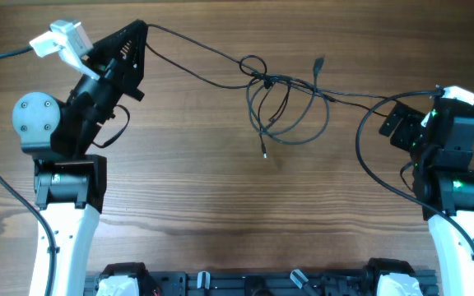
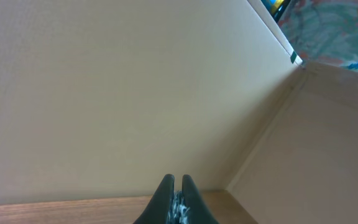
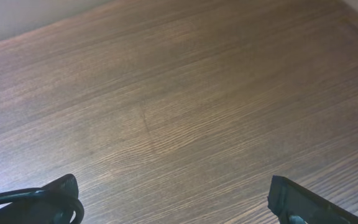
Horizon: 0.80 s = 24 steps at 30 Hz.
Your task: Untangle cables
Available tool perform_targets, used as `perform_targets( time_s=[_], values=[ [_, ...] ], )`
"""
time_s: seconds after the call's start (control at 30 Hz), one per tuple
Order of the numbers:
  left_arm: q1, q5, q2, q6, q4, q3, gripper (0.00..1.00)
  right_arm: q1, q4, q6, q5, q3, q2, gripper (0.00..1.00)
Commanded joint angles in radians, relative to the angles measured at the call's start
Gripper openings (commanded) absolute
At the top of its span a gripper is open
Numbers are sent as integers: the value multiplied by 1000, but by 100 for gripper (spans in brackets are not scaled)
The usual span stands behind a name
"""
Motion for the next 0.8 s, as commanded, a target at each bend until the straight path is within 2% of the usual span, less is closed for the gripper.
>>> perform_targets(
  time_s=[0.0, 0.13, 0.2, 0.3, 0.37, 0.43, 0.47, 0.5, 0.53, 0.57, 0.63, 0.77],
  values=[
    [24, -75, -26, -10, 13, 12, 4, -22, -13, 12, 37, -2, 6, 100],
    [24, -118, -26, -11, 6, 12, 4, -22, -22, 11, -2, -2, 6, 100],
    [8, -70, -24, -10, -40, 12, 4, -22, -8, -81, -241, -2, 6, 100],
    [-43, 9, -16, -10, -191, 12, 4, -22, 11, -416, -869, -2, 6, 100],
    [-95, 20, -5, -9, -293, 12, 4, -22, 14, -536, -1183, -2, 6, 100],
    [-145, 19, 12, -5, -384, 12, 4, -22, 31, -535, -1243, -2, 6, 100],
    [-165, 13, 24, -5, -428, 12, 17, -22, 33, -534, -1242, -2, 6, 100],
    [-176, -8, 34, -6, -464, 12, 36, -22, 34, -533, -1242, -2, 6, 100],
    [-183, -65, 44, -6, -519, 12, 63, -22, 34, -526, -1242, -2, 6, 100],
    [-184, -166, 55, -8, -596, 12, 82, -22, 35, -508, -1238, -2, 6, 100],
    [-184, -322, 65, -10, -703, 12, 98, -22, 35, -491, -1201, -2, 6, 100],
    [-183, -654, 68, -10, -887, 12, 100, -22, 35, -482, -1189, -2, 6, 100]
  ],
)
